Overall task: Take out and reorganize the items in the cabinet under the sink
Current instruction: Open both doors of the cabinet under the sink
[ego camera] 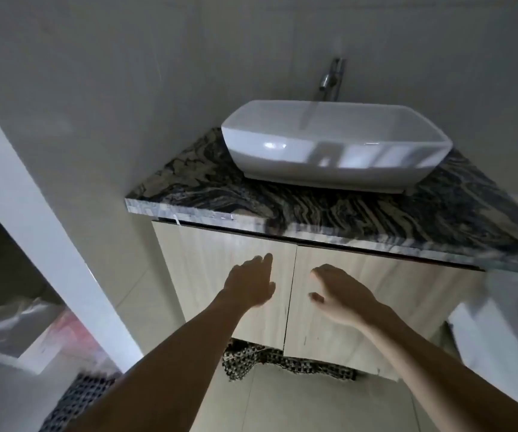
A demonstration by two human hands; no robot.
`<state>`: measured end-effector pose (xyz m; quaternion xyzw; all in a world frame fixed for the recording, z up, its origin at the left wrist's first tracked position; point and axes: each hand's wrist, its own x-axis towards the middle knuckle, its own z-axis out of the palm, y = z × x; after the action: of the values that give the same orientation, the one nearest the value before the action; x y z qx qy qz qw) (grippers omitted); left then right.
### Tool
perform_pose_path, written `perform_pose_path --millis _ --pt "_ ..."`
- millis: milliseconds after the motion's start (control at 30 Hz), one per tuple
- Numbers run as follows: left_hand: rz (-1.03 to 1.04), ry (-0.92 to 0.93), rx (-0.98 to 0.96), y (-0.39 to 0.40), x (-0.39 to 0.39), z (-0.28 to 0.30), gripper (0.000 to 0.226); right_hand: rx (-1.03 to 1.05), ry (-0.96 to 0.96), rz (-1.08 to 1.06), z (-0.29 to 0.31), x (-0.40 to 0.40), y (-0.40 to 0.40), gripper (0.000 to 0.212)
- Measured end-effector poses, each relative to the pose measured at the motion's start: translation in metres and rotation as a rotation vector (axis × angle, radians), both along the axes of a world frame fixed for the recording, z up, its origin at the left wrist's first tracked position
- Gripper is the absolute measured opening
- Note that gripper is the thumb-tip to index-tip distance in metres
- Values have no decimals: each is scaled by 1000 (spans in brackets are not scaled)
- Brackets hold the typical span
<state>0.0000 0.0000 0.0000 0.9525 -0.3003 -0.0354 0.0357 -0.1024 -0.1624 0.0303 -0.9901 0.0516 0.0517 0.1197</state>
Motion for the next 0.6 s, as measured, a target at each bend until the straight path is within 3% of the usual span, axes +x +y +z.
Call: perform_pose_path --millis 133,267,333,600 --pt "35 -324 -141 -6 31 -48 59 -217 -382 58 -48 44 6 30" --pt "84 -531 -292 -10 50 -90 67 -430 -572 38 -78 77 5 52" --pt "109 -606 -332 -10 57 -99 74 -495 -597 35 -85 86 6 52" --pt "53 -477 -348 -20 58 -140 92 -489 -564 -75 -91 107 24 52"
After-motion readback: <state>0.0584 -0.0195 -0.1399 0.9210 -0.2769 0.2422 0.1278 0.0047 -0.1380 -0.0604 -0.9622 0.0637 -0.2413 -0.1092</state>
